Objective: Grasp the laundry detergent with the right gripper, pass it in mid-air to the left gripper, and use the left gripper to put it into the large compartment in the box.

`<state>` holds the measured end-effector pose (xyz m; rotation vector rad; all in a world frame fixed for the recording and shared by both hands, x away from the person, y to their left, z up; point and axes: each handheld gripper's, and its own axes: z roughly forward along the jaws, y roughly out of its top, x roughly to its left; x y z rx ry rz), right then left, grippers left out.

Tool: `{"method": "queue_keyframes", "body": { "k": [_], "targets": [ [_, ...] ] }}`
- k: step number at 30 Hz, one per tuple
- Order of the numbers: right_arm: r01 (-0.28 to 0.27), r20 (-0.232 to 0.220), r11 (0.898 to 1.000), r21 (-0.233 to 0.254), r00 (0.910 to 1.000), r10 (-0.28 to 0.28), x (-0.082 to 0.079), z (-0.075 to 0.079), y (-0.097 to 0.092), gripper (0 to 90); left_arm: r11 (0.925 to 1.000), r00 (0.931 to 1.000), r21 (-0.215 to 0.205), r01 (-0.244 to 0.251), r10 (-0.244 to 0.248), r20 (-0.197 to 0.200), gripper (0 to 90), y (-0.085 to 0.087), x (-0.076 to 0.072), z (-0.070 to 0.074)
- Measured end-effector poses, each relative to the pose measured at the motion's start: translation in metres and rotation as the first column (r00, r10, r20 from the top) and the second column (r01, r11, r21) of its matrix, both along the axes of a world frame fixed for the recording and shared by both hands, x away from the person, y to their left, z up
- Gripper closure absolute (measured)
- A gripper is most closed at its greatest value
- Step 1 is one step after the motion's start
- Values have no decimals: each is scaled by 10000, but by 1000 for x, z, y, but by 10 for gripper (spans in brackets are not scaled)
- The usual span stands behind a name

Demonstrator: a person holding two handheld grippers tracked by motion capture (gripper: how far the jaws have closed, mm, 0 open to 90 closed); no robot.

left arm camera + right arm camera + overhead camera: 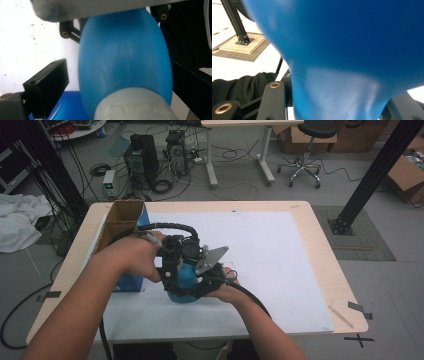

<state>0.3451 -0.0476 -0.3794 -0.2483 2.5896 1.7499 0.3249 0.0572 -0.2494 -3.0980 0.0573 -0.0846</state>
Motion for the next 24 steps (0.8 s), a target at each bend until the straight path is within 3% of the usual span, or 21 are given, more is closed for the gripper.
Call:
{"method": "queue_keyframes", "body": {
  "k": [14, 15, 17, 20, 24],
  "targets": [
    [58, -50, 10000, 68, 10000, -58, 0, 0, 2, 469, 10000, 10000, 88, 40, -40, 22, 150, -1, -1, 1],
    [59, -246, 9999, -95, 9997, -62, -1, 0, 1, 469, 9999, 10000, 85, 63, -64, 73, 154, 0, -1, 1],
    [55, -45, 10000, 56, 10000, -55, 0, 0, 2, 468, 9999, 9999, 108, 20, -22, 119, 159, 0, -1, 1],
    [86, -338, 9999, -125, 9994, -90, -1, 0, 1, 469, 9999, 9999, 139, 69, -71, 93, 174, 1, -1, 1],
    [54, -295, 9999, -112, 9995, -58, -1, 0, 1, 469, 9999, 9997, 106, 14, -17, 255, 200, 1, -1, 1]
  ]
}}
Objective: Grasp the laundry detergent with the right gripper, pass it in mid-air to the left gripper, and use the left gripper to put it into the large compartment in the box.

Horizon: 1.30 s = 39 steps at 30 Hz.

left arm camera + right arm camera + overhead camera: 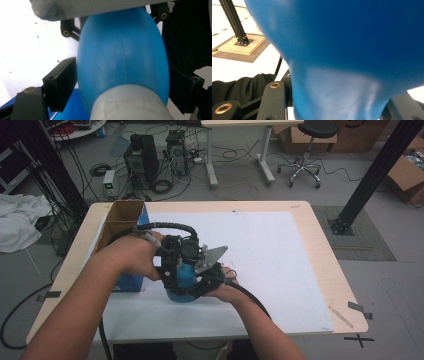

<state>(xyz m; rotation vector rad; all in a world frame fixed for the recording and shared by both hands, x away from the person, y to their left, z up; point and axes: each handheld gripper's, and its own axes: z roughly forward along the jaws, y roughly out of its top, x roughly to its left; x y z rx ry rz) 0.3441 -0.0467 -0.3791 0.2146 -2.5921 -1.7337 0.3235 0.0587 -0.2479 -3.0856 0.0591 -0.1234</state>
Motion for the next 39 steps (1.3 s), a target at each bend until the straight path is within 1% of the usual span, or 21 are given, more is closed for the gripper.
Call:
{"method": "queue_keyframes", "body": {
  "k": [1, 5, 6, 10, 11, 12, 14, 17, 18, 19, 24, 28, 30, 31, 32, 33, 35, 36, 37, 38, 39],
  "targets": [
    [6, 117, 10000, 75, 9999, -7, 1, 0, 0, 469, 10000, 10000, 30, 8, -8, 4, 206, 0, 0, 0],
    [14, 70, 10000, 37, 10000, -14, 0, 0, 0, 469, 10000, 10000, 58, 4, -4, -10, 211, 0, 0, 0],
    [27, 243, 9998, 178, 9997, -31, 2, 0, 1, 469, 10000, 10000, 48, 17, -17, 3, 213, 0, 0, 0],
    [60, 153, 9998, 163, 9999, -62, 1, -1, 2, 469, 10000, 10000, 65, 37, -37, 15, 217, 0, -1, 0],
    [69, -59, 10000, -7, 10000, -69, 0, -1, 1, 469, 10000, 10000, 64, 33, -33, 8, 229, 0, -1, 0],
    [69, -59, 10000, -7, 10000, -69, 0, -1, 1, 469, 10000, 10000, 78, 43, -43, 10, 229, 0, 0, 0],
    [99, 100, 9999, 64, 9999, -99, 1, -1, 2, 469, 10000, 9999, 1, 33, -33, 141, 244, 0, -1, -2],
    [160, 207, 9997, 173, 9997, -164, 1, -1, 2, 469, 10000, 9999, 57, 34, -35, 119, 263, 0, -1, -2],
    [152, -278, 9997, -193, 9995, -158, -2, -1, 1, 469, 9999, 9999, 91, 48, -49, 96, 266, -1, -1, -1],
    [106, 235, 9998, 187, 9997, -110, 2, -1, 3, 469, 10000, 9999, 36, 62, -63, 138, 267, -1, -1, -1],
    [58, 259, 9999, 152, 9996, -62, 1, -1, 3, 469, 9998, 9999, 204, 45, -47, 116, 289, -2, -2, -2],
    [90, -12, 10000, 18, 10000, -90, -1, 0, 2, 470, 9998, 9998, 195, 40, -44, 181, 360, -2, -3, -4],
    [91, 130, 9999, 140, 9999, -92, 0, 0, 3, 470, 9996, 9998, 296, 36, -42, 216, 375, -4, -3, -3],
    [114, 15, 9999, 53, 9999, -114, -1, 0, 2, 470, 9995, 9997, 307, 26, -34, 234, 376, -4, -3, -3],
    [113, 174, 9998, 170, 9998, -116, 0, 0, 3, 470, 9996, 9997, 272, -1, -6, 256, 377, -4, -3, -3],
    [153, 7, 9999, 50, 9999, -153, -1, 0, 2, 470, 9996, 9996, 267, 5, -13, 295, 381, -4, -3, -3],
    [185, 25, 9998, 22, 9998, -185, -1, 1, 2, 470, 9995, 9995, 316, -34, 24, 314, 382, -4, -3, -3],
    [193, 254, 9997, 161, 9995, -197, 1, 1, 3, 470, 9996, 9995, 254, -135, 127, 306, 384, -4, -3, -3],
    [203, 25, 9998, 44, 9998, -203, -1, 1, 2, 470, 9993, 9995, 356, -107, 96, 301, 386, -4, -2, -2],
    [203, 25, 9998, 44, 9998, -203, -1, 1, 2, 470, 9993, 9994, 359, -118, 107, 317, 386, -4, -2, -2],
    [217, 216, 9996, 174, 9995, -221, 1, 1, 2, 470, 9993, 9994, 363, -122, 110, 335, 387, -4, -2, -2]
  ]
}}
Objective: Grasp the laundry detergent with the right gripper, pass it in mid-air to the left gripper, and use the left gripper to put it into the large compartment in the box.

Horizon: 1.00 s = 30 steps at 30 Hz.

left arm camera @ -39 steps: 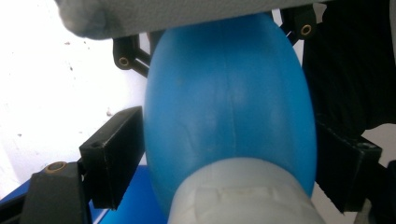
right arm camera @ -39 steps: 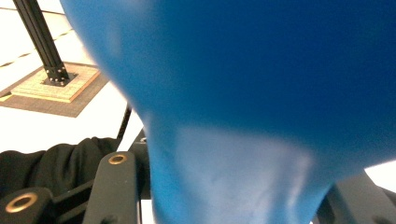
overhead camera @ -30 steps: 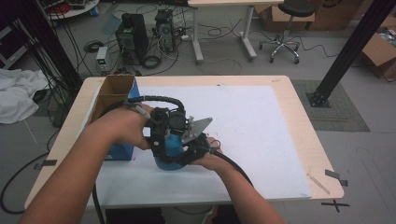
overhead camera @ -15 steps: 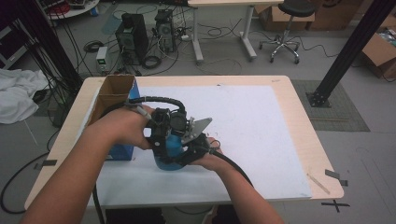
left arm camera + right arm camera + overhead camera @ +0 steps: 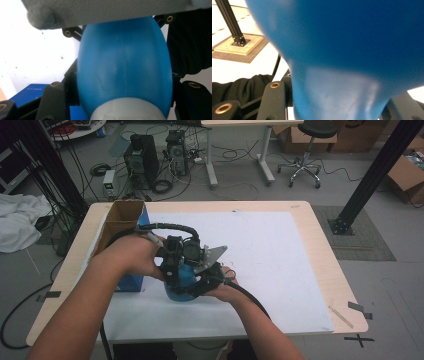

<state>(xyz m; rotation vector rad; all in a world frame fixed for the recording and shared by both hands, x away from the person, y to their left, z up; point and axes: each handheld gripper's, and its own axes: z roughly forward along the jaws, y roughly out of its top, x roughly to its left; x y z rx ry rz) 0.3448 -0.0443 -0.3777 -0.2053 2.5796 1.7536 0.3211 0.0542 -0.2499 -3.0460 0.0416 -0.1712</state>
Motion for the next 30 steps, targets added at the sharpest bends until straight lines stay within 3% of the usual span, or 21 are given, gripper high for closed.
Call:
{"method": "queue_keyframes", "body": {
  "k": [3, 8, 11, 13, 14, 16, 20, 25, 30],
  "targets": [
    [-31, 42, 10000, 28, 10000, 30, 1, -1, 0, 468, 9998, 9997, 70, -201, 202, -115, 392, -1, 1, -1],
    [-24, -224, 10000, -80, 9997, 22, -1, -1, 1, 457, 9998, 9997, 38, -172, 173, -148, 396, 0, 1, 0],
    [42, -278, 9999, 92, 9996, -39, -3, -2, 0, 449, 9999, 9997, 27, -157, 158, -168, 397, 0, 1, 2],
    [20, -215, 9998, 195, 9998, -16, -3, -1, 0, 443, 9999, 9999, 22, -121, 122, -89, 398, 0, 0, 3],
    [43, 78, 9993, 365, 10000, -46, -2, -1, 1, 441, 9998, 9997, 11, -179, 179, -158, 397, 0, 0, 3],
    [26, -37, 9997, 239, 10000, -25, -3, 0, 0, 434, 9999, 9998, 52, -161, 161, -133, 397, -1, 0, 4],
    [143, -225, 9997, 208, 9996, -139, -4, -2, 0, 336, 9997, 9997, 108, -223, 224, -103, 396, -2, 1, 3],
    [476, -109, 9983, 348, 9988, -472, -4, -2, -4, 289, 9995, 9995, 156, -281, 284, -154, 396, -2, 2, 3],
    [408, -289, 9980, 480, 9988, -395, -5, 0, -9, 231, 9995, 9994, 34, -325, 325, -148, 395, -1, 4, 7]
  ]
}}
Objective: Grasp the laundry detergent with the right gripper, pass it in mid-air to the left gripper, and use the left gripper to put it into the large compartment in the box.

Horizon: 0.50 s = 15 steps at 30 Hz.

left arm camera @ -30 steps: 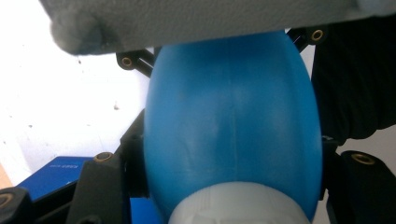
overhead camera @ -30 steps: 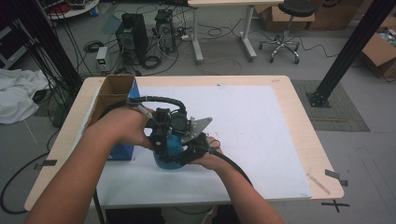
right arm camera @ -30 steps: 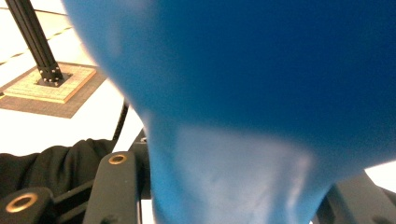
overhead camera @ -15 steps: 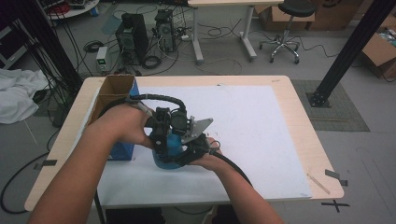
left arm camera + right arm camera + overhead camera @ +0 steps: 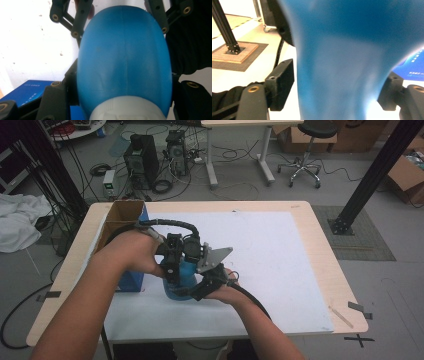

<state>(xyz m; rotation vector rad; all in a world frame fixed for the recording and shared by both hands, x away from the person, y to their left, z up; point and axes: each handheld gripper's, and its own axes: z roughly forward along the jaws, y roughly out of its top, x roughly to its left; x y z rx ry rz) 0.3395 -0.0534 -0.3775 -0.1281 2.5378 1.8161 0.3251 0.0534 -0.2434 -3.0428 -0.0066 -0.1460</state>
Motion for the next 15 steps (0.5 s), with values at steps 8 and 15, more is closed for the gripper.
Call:
{"method": "queue_keyframes", "body": {
  "k": [8, 15],
  "targets": [
    [207, -102, 9998, -77, 9997, -208, 1, 2, -7, 189, 10000, 9999, 18, -93, 93, 53, 394, 0, 1, 3],
    [592, -207, 9982, -21, 9980, -593, 2, 4, -14, 126, 9998, 9998, 28, -218, 218, -48, 393, 1, 3, 5]
  ]
}}
